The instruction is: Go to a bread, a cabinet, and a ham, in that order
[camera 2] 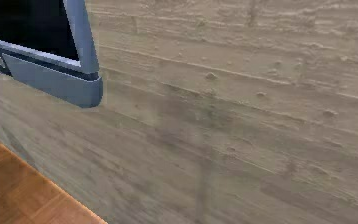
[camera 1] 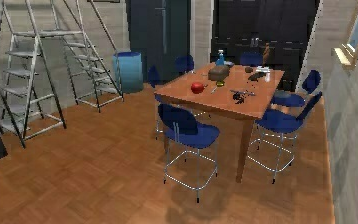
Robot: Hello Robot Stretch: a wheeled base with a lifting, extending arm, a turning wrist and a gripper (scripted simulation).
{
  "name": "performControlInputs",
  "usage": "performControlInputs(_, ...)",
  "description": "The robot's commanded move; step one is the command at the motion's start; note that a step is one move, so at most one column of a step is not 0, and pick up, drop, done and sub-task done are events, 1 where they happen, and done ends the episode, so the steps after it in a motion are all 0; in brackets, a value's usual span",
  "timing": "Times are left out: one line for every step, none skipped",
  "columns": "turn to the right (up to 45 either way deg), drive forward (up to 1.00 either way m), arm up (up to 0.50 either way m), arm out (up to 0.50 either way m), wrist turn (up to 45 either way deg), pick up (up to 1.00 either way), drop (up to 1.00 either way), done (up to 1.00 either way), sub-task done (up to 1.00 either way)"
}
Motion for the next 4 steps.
performControlInputs(-15.0,0.0,0.0,0.0,0.0,0.0,0.0,0.0,0.0)
performControlInputs(0.0,0.6,0.0,0.0,0.0,0.0,0.0,0.0,0.0)
performControlInputs(-42.0,0.0,0.0,0.0,0.0,0.0,0.0,0.0,0.0)
performControlInputs(0.0,1.0,0.0,0.0,0.0,0.0,0.0,0.0,0.0)
